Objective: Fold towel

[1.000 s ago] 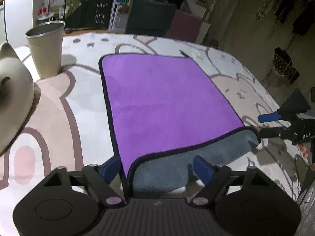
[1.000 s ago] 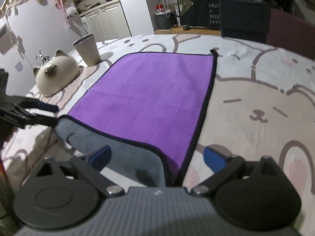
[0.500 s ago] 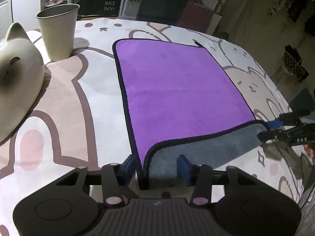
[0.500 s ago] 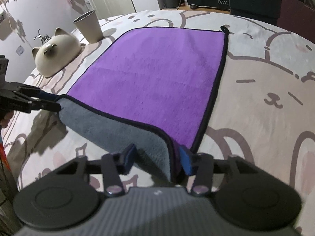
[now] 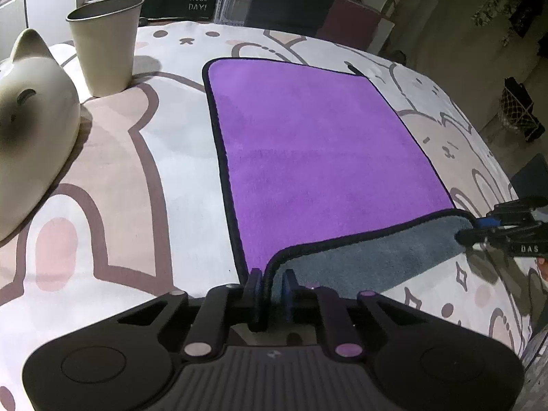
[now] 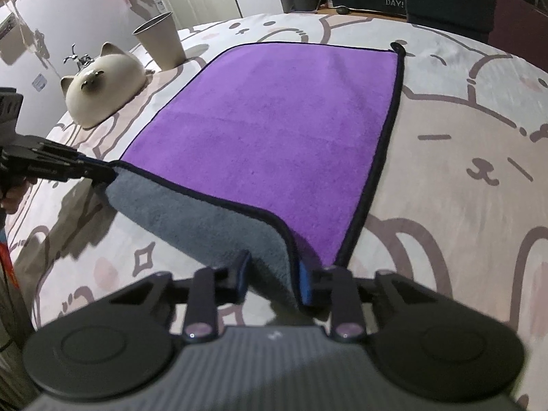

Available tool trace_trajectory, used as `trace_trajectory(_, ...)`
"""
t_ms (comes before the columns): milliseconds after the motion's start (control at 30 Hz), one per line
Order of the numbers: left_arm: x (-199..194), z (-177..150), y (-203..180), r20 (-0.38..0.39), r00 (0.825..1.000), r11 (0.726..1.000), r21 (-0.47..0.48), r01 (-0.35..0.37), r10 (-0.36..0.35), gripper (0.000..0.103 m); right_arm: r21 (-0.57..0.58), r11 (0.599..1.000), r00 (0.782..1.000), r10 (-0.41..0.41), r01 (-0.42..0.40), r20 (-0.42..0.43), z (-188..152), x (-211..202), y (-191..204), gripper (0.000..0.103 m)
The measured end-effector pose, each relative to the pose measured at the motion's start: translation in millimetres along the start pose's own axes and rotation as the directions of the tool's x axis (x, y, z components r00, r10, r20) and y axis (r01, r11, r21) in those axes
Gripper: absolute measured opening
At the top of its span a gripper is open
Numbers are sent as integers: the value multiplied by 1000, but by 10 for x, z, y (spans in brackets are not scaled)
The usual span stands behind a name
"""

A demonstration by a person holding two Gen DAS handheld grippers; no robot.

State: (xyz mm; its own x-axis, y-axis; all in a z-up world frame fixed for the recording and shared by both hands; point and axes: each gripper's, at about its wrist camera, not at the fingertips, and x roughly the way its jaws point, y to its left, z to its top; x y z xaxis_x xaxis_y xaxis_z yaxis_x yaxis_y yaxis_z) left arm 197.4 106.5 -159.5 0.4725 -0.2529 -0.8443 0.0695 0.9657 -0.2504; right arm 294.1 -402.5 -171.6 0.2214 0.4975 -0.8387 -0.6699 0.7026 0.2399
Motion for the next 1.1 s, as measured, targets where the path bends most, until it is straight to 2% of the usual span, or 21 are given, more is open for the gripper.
trace_trajectory(100, -10, -10, -22, -5, 1000, 1000, 17, -1, 1, 5, -5, 1000, 1000, -2, 2, 0, -11, -9, -4, 14)
trace_trajectory(167, -20, -19, -49, -3, 1000, 999, 34, -7, 7, 5, -6, 1000, 1000, -8, 8, 0, -20, -13, -2, 8)
trace_trajectory(233, -25, -24, -66, -1, 1000, 999, 44, -13, 13, 4, -4, 1000, 1000, -15, 15, 3, -26, -20, 2, 7)
trace_trajectory(467, -79, -7, -119, 20, 999, 996, 82, -35, 34, 4, -12, 1000, 999, -27, 27, 20, -33, -66, 17, 5)
trace_trajectory(667, -152, 62, -134, 68, 996, 995, 78, -60, 55, 4, -18, 998, 993, -64, 67, 96, 23, -151, 23, 5)
trace_trajectory(800, -220, 150, -137, 114, 991, 995, 47, -83, 77, 4, -8, 996, 986, -92, 94, 140, 96, -181, 14, 5)
trace_trajectory(967, -260, 298, -203, 160, 981, 992, 54, -117, 107, 4, 6, 991, 975, -133, 134, 178, 248, -166, 1, 5)
trace_trajectory(1100, -282, 398, -215, 210, 968, 989, 33, -145, 135, 4, 20, 987, 963, -158, 157, 217, 419, -155, -45, 5)
